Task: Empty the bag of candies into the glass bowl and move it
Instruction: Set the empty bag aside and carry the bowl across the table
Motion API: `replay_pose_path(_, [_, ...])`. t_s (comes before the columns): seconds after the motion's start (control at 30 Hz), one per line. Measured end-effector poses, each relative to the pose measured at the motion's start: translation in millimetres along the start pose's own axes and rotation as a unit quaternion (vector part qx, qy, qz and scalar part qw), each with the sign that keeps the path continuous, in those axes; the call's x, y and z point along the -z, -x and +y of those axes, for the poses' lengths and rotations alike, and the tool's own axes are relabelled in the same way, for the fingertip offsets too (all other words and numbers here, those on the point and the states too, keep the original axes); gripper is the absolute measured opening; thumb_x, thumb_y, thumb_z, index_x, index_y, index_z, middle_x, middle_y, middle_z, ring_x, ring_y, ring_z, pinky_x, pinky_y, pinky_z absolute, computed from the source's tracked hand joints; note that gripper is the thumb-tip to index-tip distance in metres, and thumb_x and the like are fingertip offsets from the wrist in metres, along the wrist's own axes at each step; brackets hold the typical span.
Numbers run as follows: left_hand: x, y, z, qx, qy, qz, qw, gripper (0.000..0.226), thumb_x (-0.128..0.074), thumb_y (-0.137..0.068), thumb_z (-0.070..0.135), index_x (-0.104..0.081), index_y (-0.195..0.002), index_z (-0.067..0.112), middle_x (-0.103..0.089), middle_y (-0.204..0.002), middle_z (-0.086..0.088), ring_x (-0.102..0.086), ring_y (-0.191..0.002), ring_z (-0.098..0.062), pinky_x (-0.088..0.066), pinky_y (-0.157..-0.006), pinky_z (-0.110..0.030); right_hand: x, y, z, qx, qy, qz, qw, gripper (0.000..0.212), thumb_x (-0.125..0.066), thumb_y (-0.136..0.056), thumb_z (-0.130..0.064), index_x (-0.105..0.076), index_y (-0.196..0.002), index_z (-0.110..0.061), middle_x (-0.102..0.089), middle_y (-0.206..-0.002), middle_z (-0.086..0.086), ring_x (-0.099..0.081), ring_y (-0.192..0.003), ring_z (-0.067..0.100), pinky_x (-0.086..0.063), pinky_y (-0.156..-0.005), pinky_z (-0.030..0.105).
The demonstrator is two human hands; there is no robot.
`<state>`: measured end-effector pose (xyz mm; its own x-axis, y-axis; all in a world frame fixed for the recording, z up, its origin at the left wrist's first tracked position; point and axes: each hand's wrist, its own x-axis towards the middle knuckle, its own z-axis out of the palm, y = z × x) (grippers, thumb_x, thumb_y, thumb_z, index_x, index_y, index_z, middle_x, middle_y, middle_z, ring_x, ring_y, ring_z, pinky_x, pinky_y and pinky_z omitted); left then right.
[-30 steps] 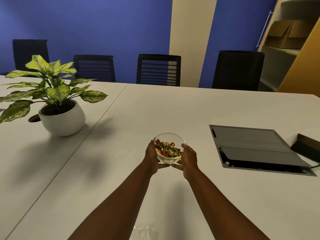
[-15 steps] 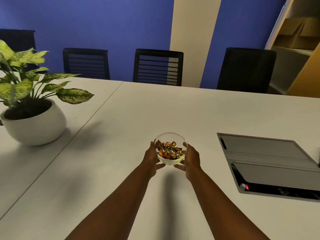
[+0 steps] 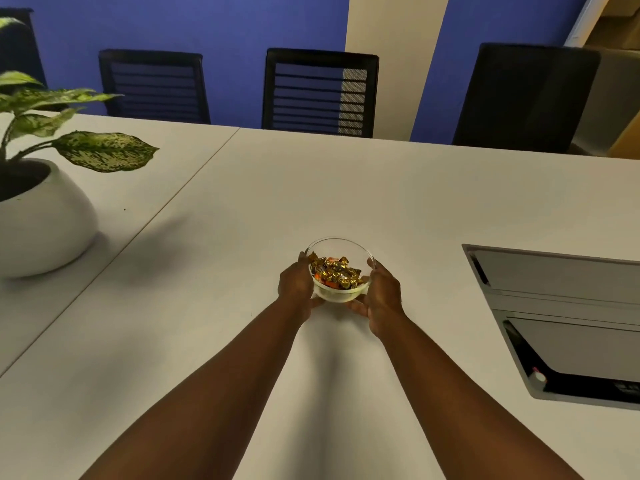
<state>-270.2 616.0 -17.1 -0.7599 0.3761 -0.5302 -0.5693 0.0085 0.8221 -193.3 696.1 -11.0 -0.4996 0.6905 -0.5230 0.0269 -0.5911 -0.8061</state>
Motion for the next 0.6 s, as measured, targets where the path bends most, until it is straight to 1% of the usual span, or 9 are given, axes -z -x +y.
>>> replay_pose_path(0.1, [-0.6,-8.0,-0.7,-0.003,-0.003,0.023,1.000,0.045,-0.039,-0.097,0.038,-0.054,-0.129,0.009,-0.055,-0.133,-0.018,-0.053,-0.121,-0.035,-0.049,-0.086,-0.044,-2.1,-8.7,3.3,0.012,0.014,0.005,1.000,0.038,-0.035,-0.098,-0.012,-0.051,-0.132,-0.018,-0.049,-0.140,0.013,-0.055,-0.120,0.036,-0.051,-0.076,0.038])
replay_pose_path(0.23, [-1.2,-17.4,-2.4,-0.006,-0.010,0.040,0.999,0.042,-0.039,-0.097,0.037,-0.056,-0.126,0.012,-0.058,-0.129,-0.018,-0.055,-0.119,-0.035,-0.051,-0.093,-0.047,-4.0,-18.2,6.2,0.026,0.042,0.019,0.999,0.038,-0.033,-0.099,-0.013,-0.053,-0.131,-0.019,-0.051,-0.138,0.012,-0.056,-0.119,0.032,-0.051,-0.082,0.038])
replay_pose_path(0.3, [-1.5,-19.9,-3.7,-0.005,-0.017,0.047,0.999,0.041,-0.039,-0.097,0.035,-0.057,-0.127,0.013,-0.060,-0.128,-0.018,-0.056,-0.118,-0.036,-0.050,-0.096,-0.049,-3.4,-23.1,8.0,0.032,0.049,0.024,0.998,0.039,-0.033,-0.098,-0.013,-0.054,-0.131,-0.019,-0.051,-0.137,0.010,-0.056,-0.119,0.030,-0.051,-0.091,0.039])
replay_pose_path(0.33, [-0.7,-20.3,-3.7,-0.003,-0.022,0.050,0.999,0.040,-0.038,-0.098,0.034,-0.056,-0.127,0.013,-0.060,-0.127,-0.018,-0.056,-0.117,-0.036,-0.050,-0.097,-0.050,-3.4,-25.2,8.9,0.036,0.056,0.024,0.997,0.040,-0.033,-0.098,-0.012,-0.054,-0.131,-0.019,-0.052,-0.136,0.009,-0.056,-0.119,0.029,-0.051,-0.092,0.040])
replay_pose_path(0.43, [-0.2,-22.2,-6.0,0.003,-0.027,0.053,0.998,0.039,-0.038,-0.098,0.032,-0.059,-0.125,0.012,-0.061,-0.125,-0.018,-0.058,-0.114,-0.036,-0.051,-0.095,-0.050,-3.5,-28.1,10.3,0.044,0.085,0.030,0.995,0.043,-0.032,-0.096,-0.012,-0.054,-0.132,-0.022,-0.056,-0.123,0.005,-0.057,-0.108,0.025,-0.050,-0.080,0.036])
replay_pose_path(0.57, [-0.7,-23.5,-6.5,-0.005,-0.034,0.044,0.998,0.041,-0.037,-0.098,0.034,-0.061,-0.121,0.010,-0.062,-0.123,-0.019,-0.061,-0.107,-0.035,-0.051,-0.095,-0.050,-3.0,-30.9,12.3,0.056,0.107,0.039,0.992,0.042,-0.033,-0.097,-0.015,-0.055,-0.131,-0.023,-0.058,-0.124,0.006,-0.059,-0.111,0.027,-0.052,-0.079,0.035])
replay_pose_path(0.6, [-1.6,-21.7,-5.7,-0.007,-0.036,0.040,0.999,0.041,-0.037,-0.098,0.034,-0.061,-0.121,0.010,-0.062,-0.122,-0.019,-0.060,-0.104,-0.034,-0.050,-0.096,-0.050,-2.1,-32.0,13.2,0.067,0.124,0.042,0.989,0.041,-0.033,-0.097,-0.016,-0.054,-0.132,-0.022,-0.059,-0.125,0.007,-0.059,-0.111,0.027,-0.053,-0.084,0.037])
